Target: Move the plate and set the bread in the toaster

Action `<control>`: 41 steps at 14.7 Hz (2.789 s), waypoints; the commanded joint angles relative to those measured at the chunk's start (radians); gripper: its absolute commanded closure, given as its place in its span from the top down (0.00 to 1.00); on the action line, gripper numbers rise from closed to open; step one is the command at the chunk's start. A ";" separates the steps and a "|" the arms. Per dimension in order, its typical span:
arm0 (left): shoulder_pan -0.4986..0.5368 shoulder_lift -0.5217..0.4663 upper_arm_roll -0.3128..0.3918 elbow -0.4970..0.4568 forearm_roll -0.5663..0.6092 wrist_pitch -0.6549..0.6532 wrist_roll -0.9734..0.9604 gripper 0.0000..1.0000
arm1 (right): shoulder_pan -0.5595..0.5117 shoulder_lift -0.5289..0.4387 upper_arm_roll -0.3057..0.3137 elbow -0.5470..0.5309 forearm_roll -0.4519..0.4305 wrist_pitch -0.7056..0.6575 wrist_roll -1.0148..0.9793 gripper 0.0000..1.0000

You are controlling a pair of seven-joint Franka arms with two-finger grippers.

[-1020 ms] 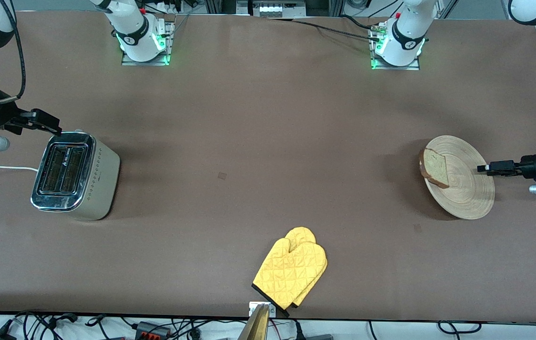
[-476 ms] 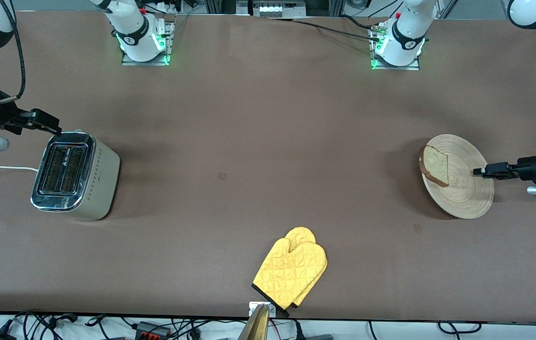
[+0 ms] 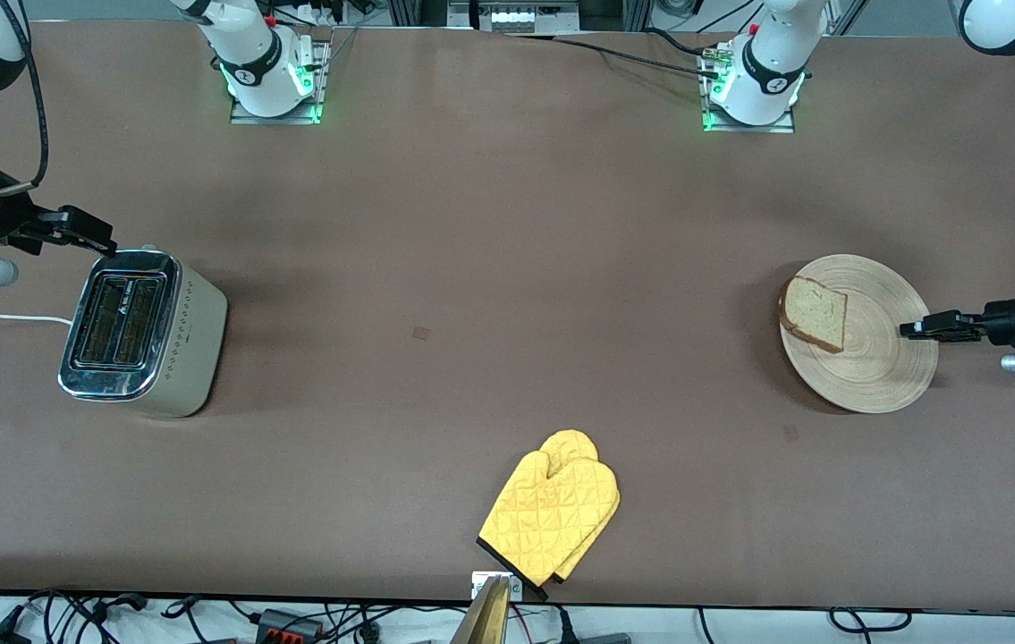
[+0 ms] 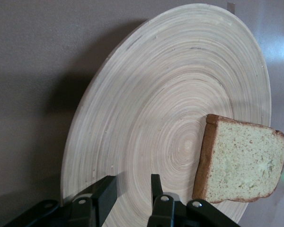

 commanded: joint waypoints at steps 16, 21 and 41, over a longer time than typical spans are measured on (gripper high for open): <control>0.034 0.002 0.014 0.094 0.042 -0.090 -0.024 0.49 | -0.004 0.003 0.001 0.012 0.006 -0.015 -0.011 1.00; 0.055 0.016 0.014 0.097 0.033 -0.092 0.006 0.51 | -0.004 0.003 0.001 0.014 0.006 -0.016 -0.011 1.00; 0.083 0.121 0.003 0.147 -0.091 -0.101 0.025 0.41 | -0.006 0.005 -0.004 0.012 0.011 -0.016 -0.031 1.00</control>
